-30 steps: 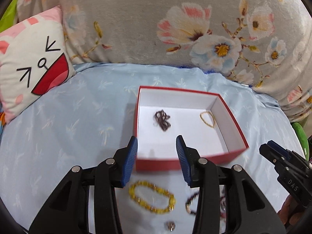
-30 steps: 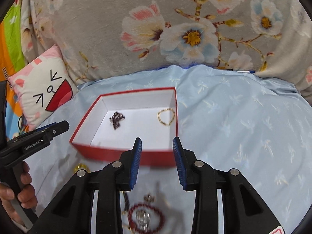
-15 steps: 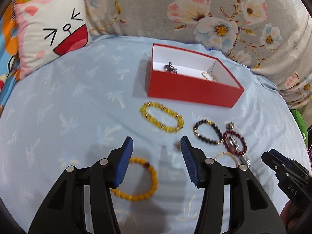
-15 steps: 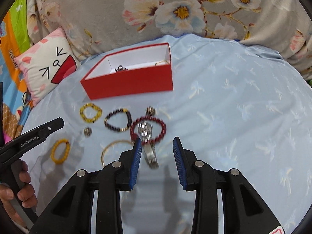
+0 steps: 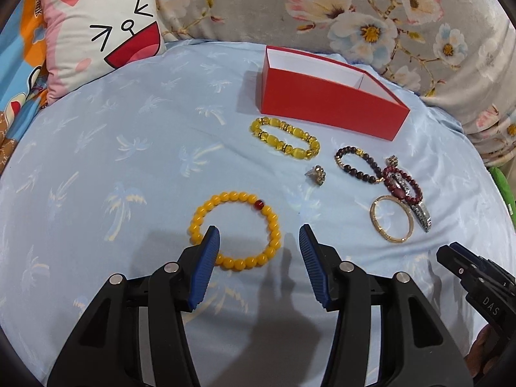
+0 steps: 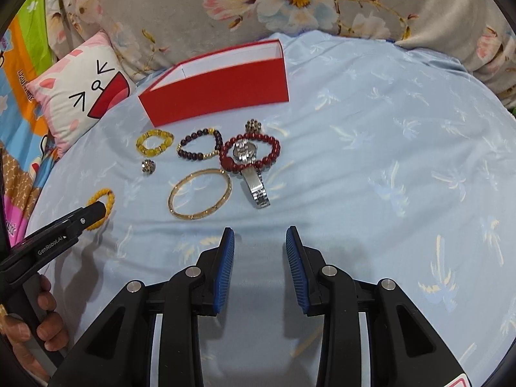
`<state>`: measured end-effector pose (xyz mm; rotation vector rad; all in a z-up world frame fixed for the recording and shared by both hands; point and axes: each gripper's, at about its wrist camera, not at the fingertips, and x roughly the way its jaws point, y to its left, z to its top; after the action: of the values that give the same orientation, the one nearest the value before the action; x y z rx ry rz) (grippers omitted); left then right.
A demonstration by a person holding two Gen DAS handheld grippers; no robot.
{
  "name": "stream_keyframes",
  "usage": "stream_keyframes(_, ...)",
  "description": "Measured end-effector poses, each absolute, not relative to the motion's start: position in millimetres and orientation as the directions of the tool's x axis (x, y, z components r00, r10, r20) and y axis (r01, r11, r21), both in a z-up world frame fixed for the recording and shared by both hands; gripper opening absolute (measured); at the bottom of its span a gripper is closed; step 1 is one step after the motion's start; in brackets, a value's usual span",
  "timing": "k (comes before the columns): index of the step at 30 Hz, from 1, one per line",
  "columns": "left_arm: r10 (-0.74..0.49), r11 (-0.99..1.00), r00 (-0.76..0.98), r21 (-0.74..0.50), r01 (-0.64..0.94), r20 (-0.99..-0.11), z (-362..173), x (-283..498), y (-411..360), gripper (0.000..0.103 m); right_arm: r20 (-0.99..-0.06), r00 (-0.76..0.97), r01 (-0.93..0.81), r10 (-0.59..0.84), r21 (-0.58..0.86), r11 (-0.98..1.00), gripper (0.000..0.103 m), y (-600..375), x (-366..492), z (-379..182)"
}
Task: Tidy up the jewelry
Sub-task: 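Move the left tool to the orange bead bracelet and grasp it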
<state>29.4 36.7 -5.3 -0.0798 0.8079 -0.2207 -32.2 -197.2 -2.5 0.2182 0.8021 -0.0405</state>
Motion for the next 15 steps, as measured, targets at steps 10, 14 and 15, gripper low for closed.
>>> stream_keyframes(10, -0.169, 0.985, 0.686, -0.140, 0.099, -0.708, -5, 33, 53, 0.055, -0.723, 0.690, 0.125, 0.045, 0.180, 0.976, 0.034, -198, -31, -5)
stream_keyframes(14, -0.156, 0.987, 0.674, -0.142, 0.076, -0.722, -7, 41, 64, 0.053, -0.723, 0.689, 0.124, 0.048, 0.183, 0.975, 0.034, -198, -30, -4)
stream_keyframes(15, -0.151, 0.988, 0.672, -0.137, 0.074, -0.725, -8, 42, 66, 0.052, -0.723, 0.689, 0.123, 0.048, 0.182, 0.976, 0.034, -198, -30, -5)
